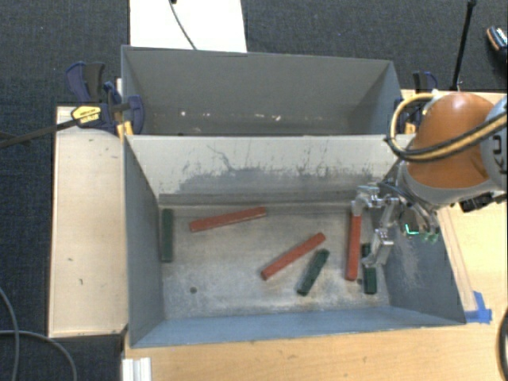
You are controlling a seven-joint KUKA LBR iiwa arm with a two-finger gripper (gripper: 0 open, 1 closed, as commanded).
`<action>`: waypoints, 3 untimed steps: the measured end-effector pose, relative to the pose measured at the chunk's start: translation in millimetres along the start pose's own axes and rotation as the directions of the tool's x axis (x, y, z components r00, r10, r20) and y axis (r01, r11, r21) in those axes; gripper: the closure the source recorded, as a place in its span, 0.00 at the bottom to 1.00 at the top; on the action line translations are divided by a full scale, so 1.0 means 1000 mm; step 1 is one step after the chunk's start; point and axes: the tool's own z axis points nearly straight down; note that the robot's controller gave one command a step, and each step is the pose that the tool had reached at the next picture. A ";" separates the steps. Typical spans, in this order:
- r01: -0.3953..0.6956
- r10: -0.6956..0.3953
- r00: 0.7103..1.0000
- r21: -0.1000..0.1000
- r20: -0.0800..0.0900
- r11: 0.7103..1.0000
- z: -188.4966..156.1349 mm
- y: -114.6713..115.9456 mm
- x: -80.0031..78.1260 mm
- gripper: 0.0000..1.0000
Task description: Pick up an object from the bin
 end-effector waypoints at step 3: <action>0.312 -0.312 0.950 0.004 0.010 0.950 0.067 -0.019 0.031 0.00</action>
Offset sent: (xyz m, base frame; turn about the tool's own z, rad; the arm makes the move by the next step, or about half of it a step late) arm -0.0333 -0.0189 -0.0684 -0.3124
